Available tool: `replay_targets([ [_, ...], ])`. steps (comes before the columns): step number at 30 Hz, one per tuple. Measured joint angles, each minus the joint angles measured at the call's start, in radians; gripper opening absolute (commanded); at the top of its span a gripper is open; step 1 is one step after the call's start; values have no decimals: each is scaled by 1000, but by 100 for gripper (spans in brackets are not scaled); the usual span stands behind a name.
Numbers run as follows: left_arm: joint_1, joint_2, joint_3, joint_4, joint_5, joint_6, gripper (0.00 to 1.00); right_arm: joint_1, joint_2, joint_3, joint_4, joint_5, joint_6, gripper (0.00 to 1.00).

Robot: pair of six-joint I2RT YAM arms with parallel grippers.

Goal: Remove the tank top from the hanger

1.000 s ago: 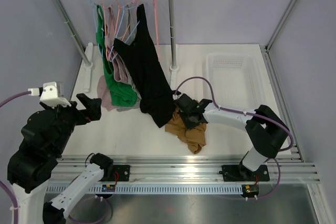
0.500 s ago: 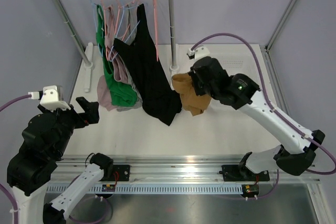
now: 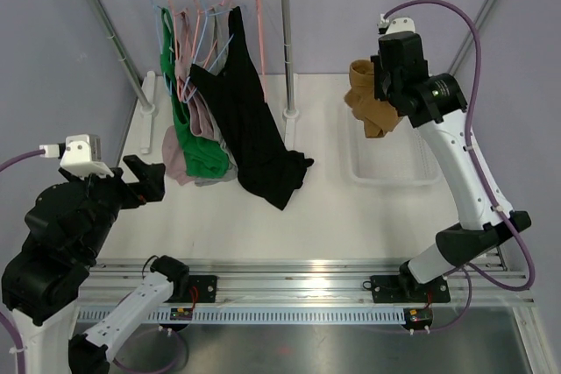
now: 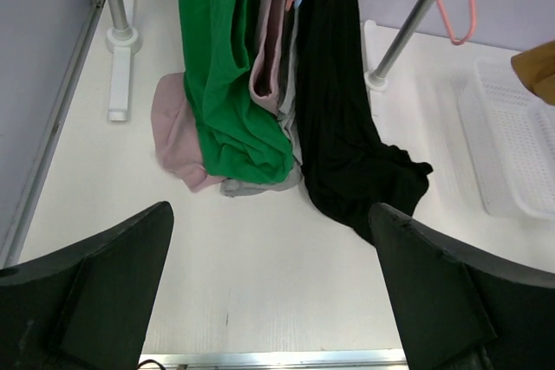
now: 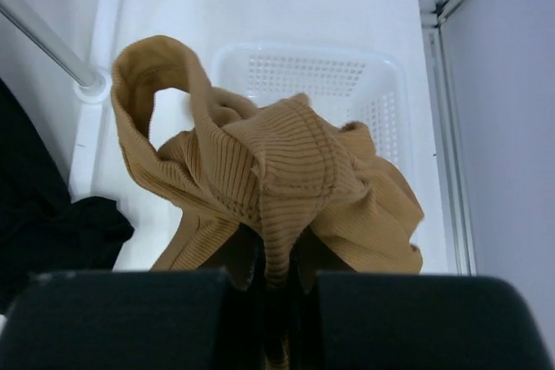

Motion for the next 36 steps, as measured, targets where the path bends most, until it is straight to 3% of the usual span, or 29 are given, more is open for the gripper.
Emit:
replay_targets([
  [9, 0, 145, 173, 8, 80, 5, 99, -259, 136, -211, 146, -176, -6, 0],
  [12, 0, 189, 196, 10, 99, 8, 99, -294, 208, -222, 184, -211, -2, 6],
  [13, 0, 206, 205, 9, 103, 9, 99, -299, 226, -231, 197, -224, 1, 14],
  [14, 0, 227, 217, 9, 107, 12, 99, -301, 241, -239, 205, -227, 7, 34],
  [16, 0, 266, 241, 11, 113, 19, 99, -304, 266, -249, 213, -230, 27, 60],
  [17, 0, 296, 263, 10, 117, 23, 99, -304, 273, -254, 217, -232, 32, 94],
  [18, 0, 316, 277, 13, 118, 24, 99, -304, 276, -264, 224, -234, 42, 99],
  [25, 0, 443, 362, 35, 130, 49, 99, -304, 223, -334, 227, -216, 49, 99],
  [30, 0, 518, 414, 77, 114, 91, 99, -304, 45, -409, 210, -220, 130, 100],
  [32, 0, 555, 436, 99, 109, 111, 99, -307, -74, -488, 247, -290, 154, 99],
  [36, 3, 675, 537, 127, 106, 154, 99, -310, -352, -694, 340, -574, 216, 96],
])
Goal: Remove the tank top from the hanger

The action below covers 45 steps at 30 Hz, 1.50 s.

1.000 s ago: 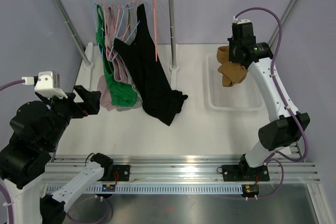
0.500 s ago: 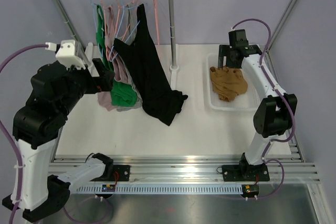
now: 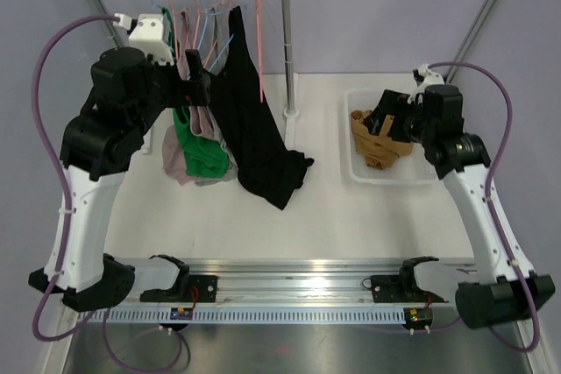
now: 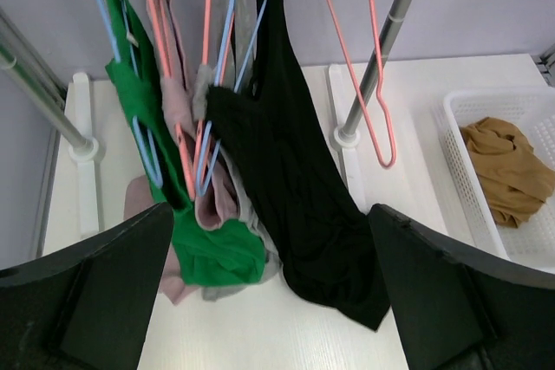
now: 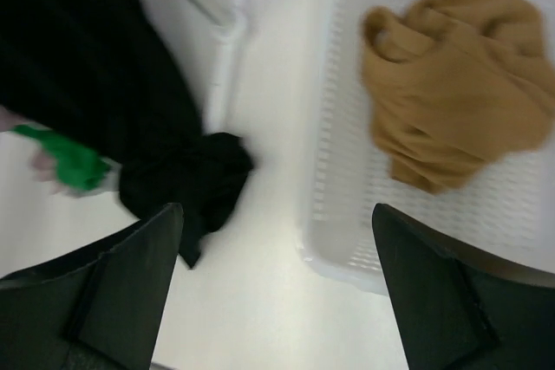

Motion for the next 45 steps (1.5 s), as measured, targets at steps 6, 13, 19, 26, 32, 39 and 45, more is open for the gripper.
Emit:
replay_targets([
  [6, 34, 192, 154, 40, 33, 58, 99, 0, -222, -214, 164, -326, 124, 91],
  [13, 121, 356, 268, 89, 90, 104, 74, 0, -317, -288, 159, -437, 174, 91],
  [19, 162, 472, 307, 117, 131, 130, 54, 0, -453, -287, 100, -484, 174, 89],
  [26, 172, 547, 310, 121, 125, 151, 52, 0, -508, -243, 32, -551, 161, 87],
  [32, 177, 576, 310, 122, 133, 161, 42, 0, -505, -227, -5, -567, 143, 86],
  [39, 191, 626, 343, 120, 174, 157, 6, 0, -487, -227, -5, -568, 142, 84],
  [45, 193, 644, 376, 112, 201, 134, 0, 0, -483, -227, -5, -568, 142, 84],
])
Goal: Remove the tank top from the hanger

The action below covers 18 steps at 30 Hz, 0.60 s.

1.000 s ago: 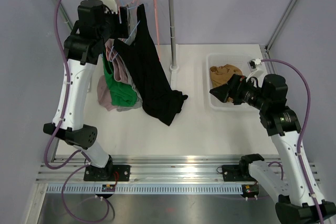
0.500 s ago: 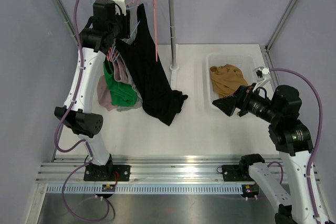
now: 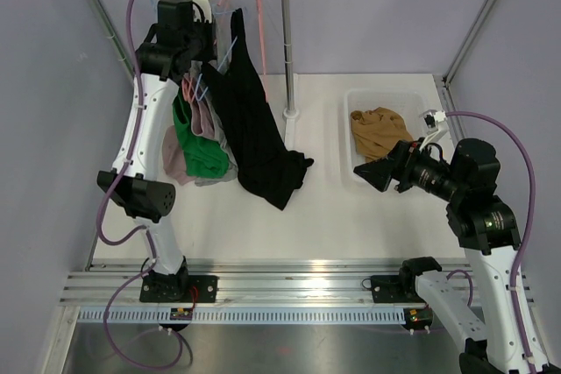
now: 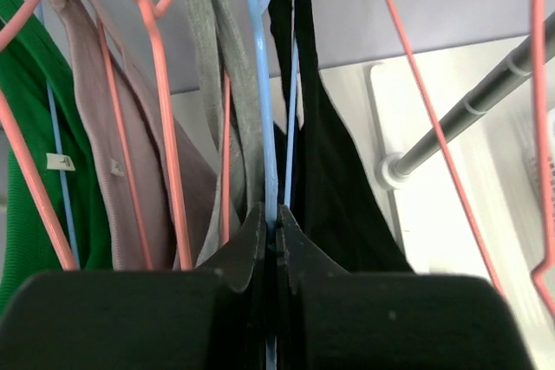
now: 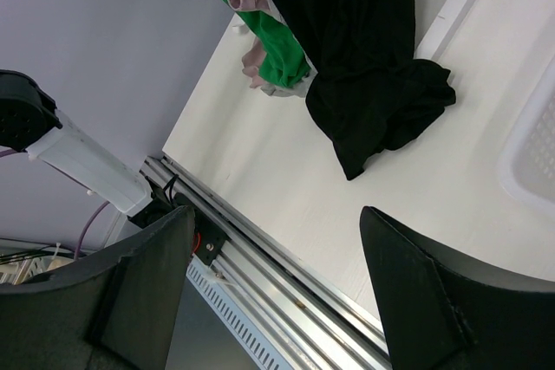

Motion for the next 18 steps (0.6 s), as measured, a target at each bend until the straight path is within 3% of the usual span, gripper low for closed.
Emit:
replay_targets([
  [12, -6, -100, 2, 8, 37, -81, 0, 0, 11, 22, -2, 0, 0, 84],
  [18, -18, -222, 3, -1, 54, -108, 0, 0, 7, 47, -8, 3, -11, 91],
])
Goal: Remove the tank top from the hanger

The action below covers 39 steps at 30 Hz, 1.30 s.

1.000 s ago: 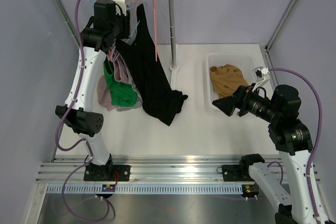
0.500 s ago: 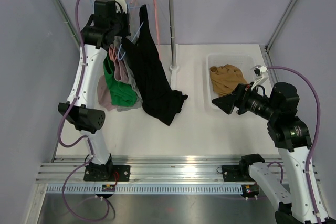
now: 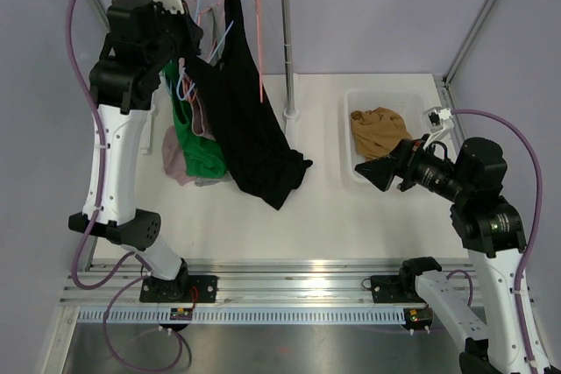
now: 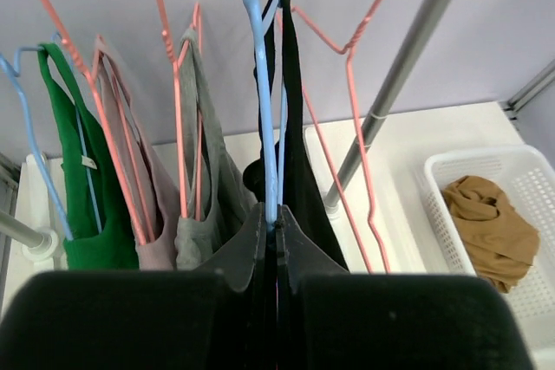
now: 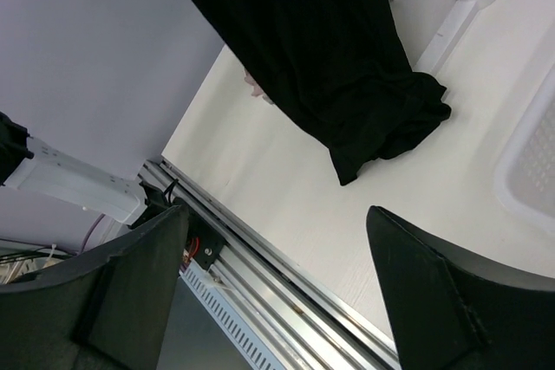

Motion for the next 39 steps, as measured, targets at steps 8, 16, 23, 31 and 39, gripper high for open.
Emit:
replay_targets([
  [8, -7, -198, -155, -55, 106, -41, 0, 0, 24, 55, -52, 29, -49, 99],
  [16, -31, -580, -500, -87, 217, -86, 0, 0, 50, 85, -5, -35, -30, 99],
  [23, -39, -1029, -935, -46, 397, -177, 0, 9, 128, -80, 376, -232, 196, 99],
  [31, -39, -1236, -1302, -45, 533, -294, 0, 341, 250, -110, 438, -30, 187, 92],
  [39, -39, -1362, -1574, 142, 603, -519, 0, 673, 415, -105, 418, 471, 102, 78],
])
